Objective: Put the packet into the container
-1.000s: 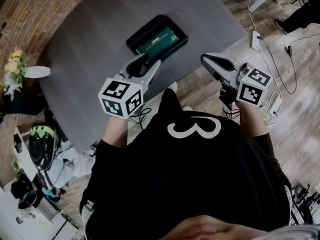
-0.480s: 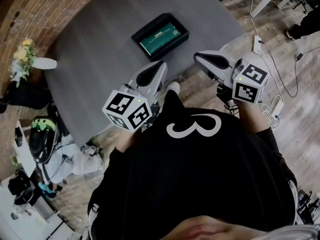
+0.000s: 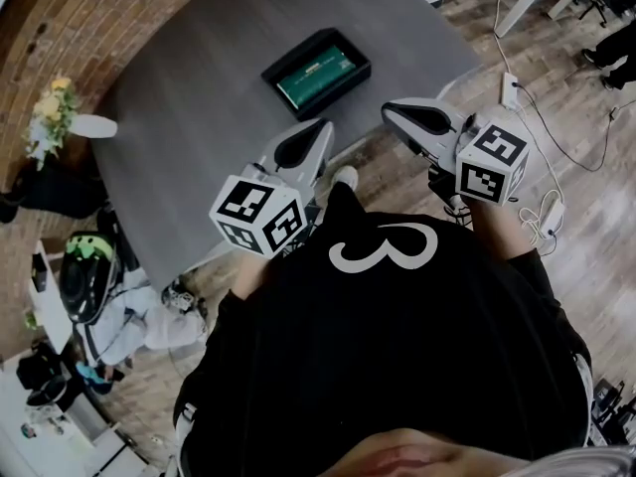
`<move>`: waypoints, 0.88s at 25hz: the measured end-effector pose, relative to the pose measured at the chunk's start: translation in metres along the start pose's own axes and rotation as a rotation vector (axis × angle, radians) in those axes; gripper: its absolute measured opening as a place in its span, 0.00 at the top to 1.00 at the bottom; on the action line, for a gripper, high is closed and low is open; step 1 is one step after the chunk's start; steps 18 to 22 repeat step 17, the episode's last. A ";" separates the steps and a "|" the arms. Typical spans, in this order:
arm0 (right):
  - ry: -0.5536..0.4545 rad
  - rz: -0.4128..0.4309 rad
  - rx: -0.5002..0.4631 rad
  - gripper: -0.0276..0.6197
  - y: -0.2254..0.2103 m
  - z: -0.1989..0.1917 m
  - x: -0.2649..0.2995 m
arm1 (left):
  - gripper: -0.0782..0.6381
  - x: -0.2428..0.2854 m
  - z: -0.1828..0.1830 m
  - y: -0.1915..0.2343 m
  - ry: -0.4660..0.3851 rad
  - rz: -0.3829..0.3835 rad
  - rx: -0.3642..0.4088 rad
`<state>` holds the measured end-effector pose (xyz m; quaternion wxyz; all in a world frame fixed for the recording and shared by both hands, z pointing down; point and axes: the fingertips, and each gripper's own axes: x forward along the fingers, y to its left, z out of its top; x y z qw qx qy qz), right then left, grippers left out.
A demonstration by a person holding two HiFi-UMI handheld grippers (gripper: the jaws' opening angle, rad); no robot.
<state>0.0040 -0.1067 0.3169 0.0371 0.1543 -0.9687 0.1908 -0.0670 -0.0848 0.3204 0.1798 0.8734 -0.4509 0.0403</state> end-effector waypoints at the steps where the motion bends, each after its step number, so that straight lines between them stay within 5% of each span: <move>1: 0.002 -0.002 0.000 0.95 0.000 0.000 0.000 | 0.87 0.000 0.000 -0.001 0.006 0.001 0.006; 22: 0.032 -0.011 -0.025 0.95 0.002 -0.003 -0.001 | 0.87 0.003 -0.002 -0.003 0.025 -0.009 0.039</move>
